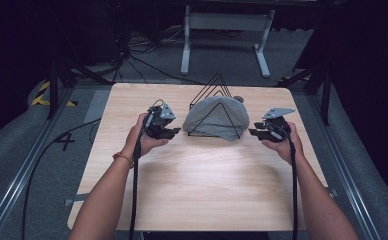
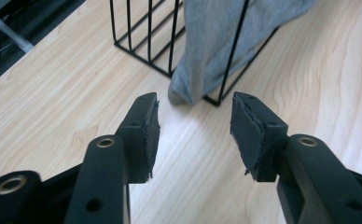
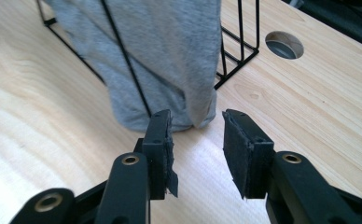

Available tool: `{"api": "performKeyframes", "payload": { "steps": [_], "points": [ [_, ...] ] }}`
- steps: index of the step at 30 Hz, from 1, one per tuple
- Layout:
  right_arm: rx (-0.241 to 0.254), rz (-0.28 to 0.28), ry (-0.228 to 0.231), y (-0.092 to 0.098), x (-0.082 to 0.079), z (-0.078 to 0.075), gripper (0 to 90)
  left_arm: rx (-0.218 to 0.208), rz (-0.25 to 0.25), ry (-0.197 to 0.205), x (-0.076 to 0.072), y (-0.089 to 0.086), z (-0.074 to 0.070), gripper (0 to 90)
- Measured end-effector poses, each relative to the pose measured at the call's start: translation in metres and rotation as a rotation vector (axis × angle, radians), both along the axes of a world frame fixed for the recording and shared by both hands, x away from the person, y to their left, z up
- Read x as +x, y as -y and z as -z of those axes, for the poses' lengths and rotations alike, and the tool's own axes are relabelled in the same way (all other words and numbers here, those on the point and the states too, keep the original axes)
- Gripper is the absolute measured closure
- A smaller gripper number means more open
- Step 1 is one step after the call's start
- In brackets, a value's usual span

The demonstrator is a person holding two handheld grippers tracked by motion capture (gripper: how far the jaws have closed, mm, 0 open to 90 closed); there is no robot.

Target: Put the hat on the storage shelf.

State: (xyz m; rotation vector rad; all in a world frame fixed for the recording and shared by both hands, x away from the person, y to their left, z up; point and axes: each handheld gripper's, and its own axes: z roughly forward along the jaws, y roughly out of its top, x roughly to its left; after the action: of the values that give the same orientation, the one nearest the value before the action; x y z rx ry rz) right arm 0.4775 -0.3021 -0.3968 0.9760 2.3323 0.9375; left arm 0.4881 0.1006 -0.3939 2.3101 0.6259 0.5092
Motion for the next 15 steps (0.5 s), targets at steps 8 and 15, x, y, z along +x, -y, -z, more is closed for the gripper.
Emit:
{"api": "performKeyframes", "payload": {
  "steps": [8, 15],
  "points": [
    [0.007, 0.008, 0.011, 0.014, -0.021, -0.002, 55.7, 0.018, -0.008, -0.008, -0.025, -0.029, 0.005, 47.2],
    [0.000, 0.000, 0.009, 0.029, -0.045, 0.000, 46.5, 0.040, -0.006, -0.018, -0.052, -0.053, 0.017, 38.8]
  ]
}}
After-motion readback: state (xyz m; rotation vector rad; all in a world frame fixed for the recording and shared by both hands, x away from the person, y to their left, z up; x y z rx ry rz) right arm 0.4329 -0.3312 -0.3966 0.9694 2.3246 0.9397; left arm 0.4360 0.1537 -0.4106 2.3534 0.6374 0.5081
